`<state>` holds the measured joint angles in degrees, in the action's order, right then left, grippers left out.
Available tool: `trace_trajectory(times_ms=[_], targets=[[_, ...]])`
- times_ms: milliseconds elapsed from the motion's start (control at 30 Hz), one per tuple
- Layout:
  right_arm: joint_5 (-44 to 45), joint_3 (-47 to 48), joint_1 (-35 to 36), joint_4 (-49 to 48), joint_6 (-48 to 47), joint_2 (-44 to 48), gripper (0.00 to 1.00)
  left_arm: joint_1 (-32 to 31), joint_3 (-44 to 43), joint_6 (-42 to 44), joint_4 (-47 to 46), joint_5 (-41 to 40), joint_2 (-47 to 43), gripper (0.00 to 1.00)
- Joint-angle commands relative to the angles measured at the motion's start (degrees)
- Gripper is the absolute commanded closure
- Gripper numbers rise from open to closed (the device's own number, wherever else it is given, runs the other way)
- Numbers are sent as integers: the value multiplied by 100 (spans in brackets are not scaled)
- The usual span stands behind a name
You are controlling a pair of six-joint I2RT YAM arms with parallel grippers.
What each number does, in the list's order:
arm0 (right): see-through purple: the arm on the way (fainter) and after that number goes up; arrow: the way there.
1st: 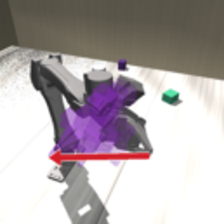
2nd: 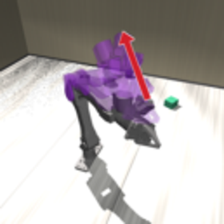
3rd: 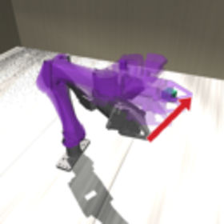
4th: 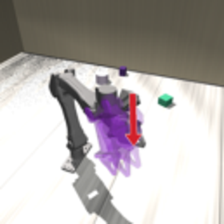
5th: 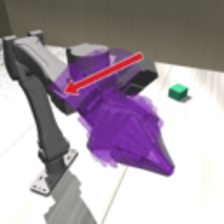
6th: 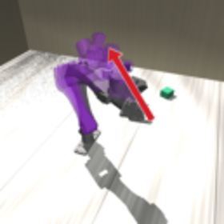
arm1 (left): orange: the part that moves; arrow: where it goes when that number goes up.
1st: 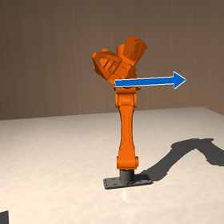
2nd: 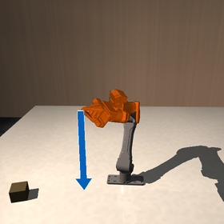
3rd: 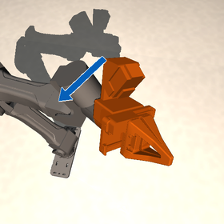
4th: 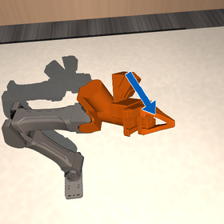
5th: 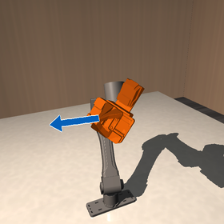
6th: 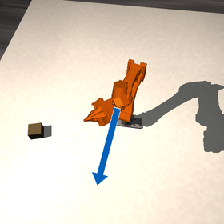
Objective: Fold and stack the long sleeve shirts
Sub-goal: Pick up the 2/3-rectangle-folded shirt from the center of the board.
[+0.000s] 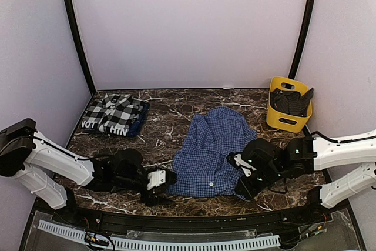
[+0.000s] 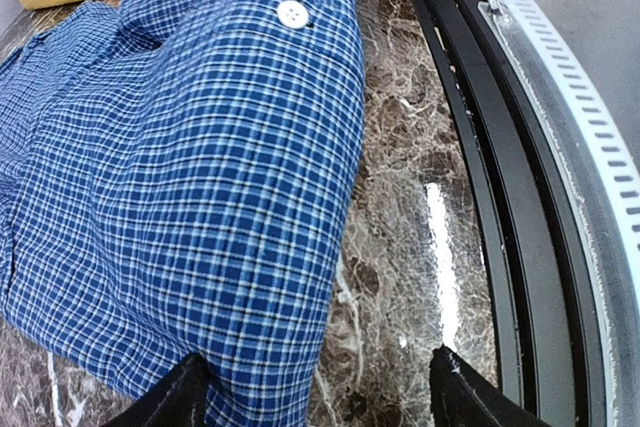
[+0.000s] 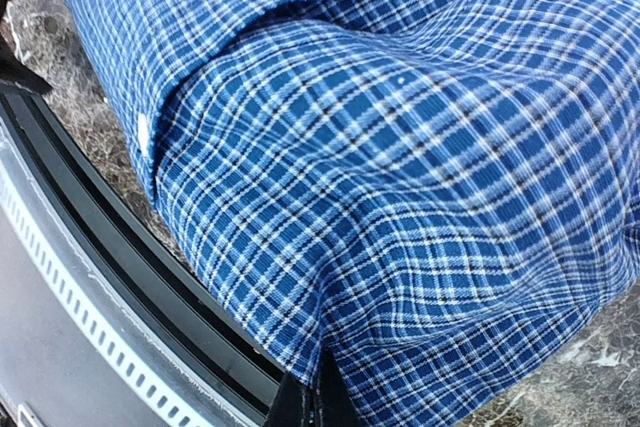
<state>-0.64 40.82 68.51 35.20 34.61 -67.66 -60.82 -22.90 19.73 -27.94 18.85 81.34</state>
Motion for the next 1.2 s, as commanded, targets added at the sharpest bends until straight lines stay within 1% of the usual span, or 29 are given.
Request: trace_trajectory(times_ms=[0,133,333,467,500,533,567,600,633,667,767,833,933,967,1000,1033,1133,1167], targets=[[-429,-56,-194,-13,-86,223,100,-155,-362,598,-99,-352,437,25],[-606,-106,-335,2,-134,309,100,-297,-520,897,-306,-956,811,27],[-740,-97,-562,113,-150,404,100,-398,-460,1235,-545,-1413,991,39],[-861,-75,-775,101,-172,528,100,-429,-401,1247,-612,-1561,1053,56],[-879,-74,-783,101,-196,536,100,-430,-401,1228,-618,-1549,1053,63],[-900,-74,-780,102,-203,518,100,-431,-424,1176,-590,-1533,1043,67],[-925,-78,-781,102,-227,498,100,-435,-447,1140,-533,-1470,992,76],[-982,-86,-782,95,-253,475,100,-443,-526,1051,-349,-1436,946,81],[-1056,-98,-783,90,-262,453,100,-450,-582,1003,-219,-1379,860,93],[-1134,-124,-772,84,-265,433,100,-475,-705,865,83,-1373,750,99],[-1355,-257,-717,175,-205,504,100,-556,-957,475,755,-1236,493,100],[-1419,-335,-635,343,-109,695,100,-677,-1007,54,1267,-1127,260,100],[-1709,-442,-506,497,62,1013,100,-869,-988,-637,1632,-971,-170,100],[-1790,-459,-434,527,142,1107,100,-1017,-1006,-854,1834,-967,-241,100],[-1827,-468,-346,583,195,1177,100,-1102,-1037,-965,1993,-1001,-353,100],[-1835,-469,-218,653,237,1219,100,-1280,-1157,-1187,2355,-1030,-390,100],[-1931,-527,23,712,341,1252,100,-1555,-1465,-1637,3082,-983,-368,100],[-2005,-565,87,678,360,1249,100,-1661,-1657,-1856,3455,-946,-327,100]])
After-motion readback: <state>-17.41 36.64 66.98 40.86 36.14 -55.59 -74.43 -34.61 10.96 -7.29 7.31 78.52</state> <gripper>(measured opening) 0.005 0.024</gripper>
